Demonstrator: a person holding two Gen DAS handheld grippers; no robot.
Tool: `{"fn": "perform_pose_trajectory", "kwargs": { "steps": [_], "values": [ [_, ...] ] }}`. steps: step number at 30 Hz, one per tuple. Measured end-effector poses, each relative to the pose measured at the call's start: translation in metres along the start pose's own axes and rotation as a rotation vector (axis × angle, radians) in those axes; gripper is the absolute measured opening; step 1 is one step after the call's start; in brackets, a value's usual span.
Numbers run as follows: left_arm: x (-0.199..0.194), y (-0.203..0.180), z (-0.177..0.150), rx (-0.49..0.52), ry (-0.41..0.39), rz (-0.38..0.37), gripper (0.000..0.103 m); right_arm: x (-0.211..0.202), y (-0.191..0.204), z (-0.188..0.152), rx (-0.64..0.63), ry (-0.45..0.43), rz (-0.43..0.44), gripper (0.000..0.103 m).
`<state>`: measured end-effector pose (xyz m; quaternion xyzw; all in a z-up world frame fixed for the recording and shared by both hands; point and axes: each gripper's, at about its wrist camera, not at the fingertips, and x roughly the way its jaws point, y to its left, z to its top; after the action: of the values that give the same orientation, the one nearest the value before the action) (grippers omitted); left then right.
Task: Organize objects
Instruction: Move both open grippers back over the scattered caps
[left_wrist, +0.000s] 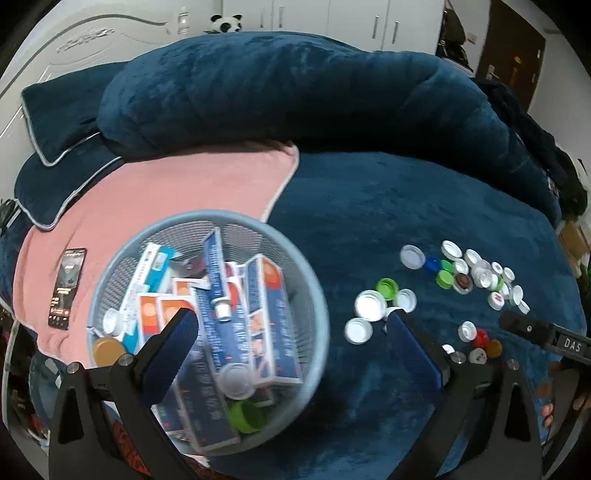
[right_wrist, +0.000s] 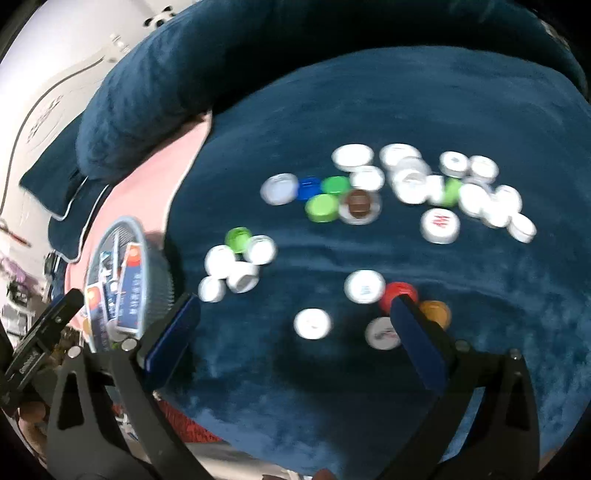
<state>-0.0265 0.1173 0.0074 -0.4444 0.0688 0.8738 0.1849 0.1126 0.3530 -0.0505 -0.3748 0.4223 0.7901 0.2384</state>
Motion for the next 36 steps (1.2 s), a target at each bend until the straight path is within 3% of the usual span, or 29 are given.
{"fn": "perform_pose_trajectory", "kwargs": {
  "steps": [11, 18, 21, 22, 36],
  "values": [
    [0.009, -0.061, -0.006, 0.105, 0.038, -0.073, 0.102, 0.0, -0.09, -0.008, 0.083, 0.034, -0.142, 0.103],
    [0.017, -0.081, -0.015, 0.154, 0.064, -0.08, 0.102, 0.03, -0.102, -0.016, 0.046, 0.134, -0.242, 0.101],
    [0.021, -0.079, -0.017, 0.158, 0.077, -0.069, 0.102, 0.034, -0.102, -0.015, 0.006, 0.139, -0.312, 0.079],
    [0.023, -0.078, -0.017, 0.153, 0.081, -0.069, 0.102, 0.036, -0.1, -0.015, -0.007, 0.143, -0.314, 0.077],
    [0.034, -0.078, -0.019, 0.162, 0.107, -0.063, 0.102, 0.03, -0.08, -0.017, -0.1, 0.128, -0.306, 0.077]
  ]
}}
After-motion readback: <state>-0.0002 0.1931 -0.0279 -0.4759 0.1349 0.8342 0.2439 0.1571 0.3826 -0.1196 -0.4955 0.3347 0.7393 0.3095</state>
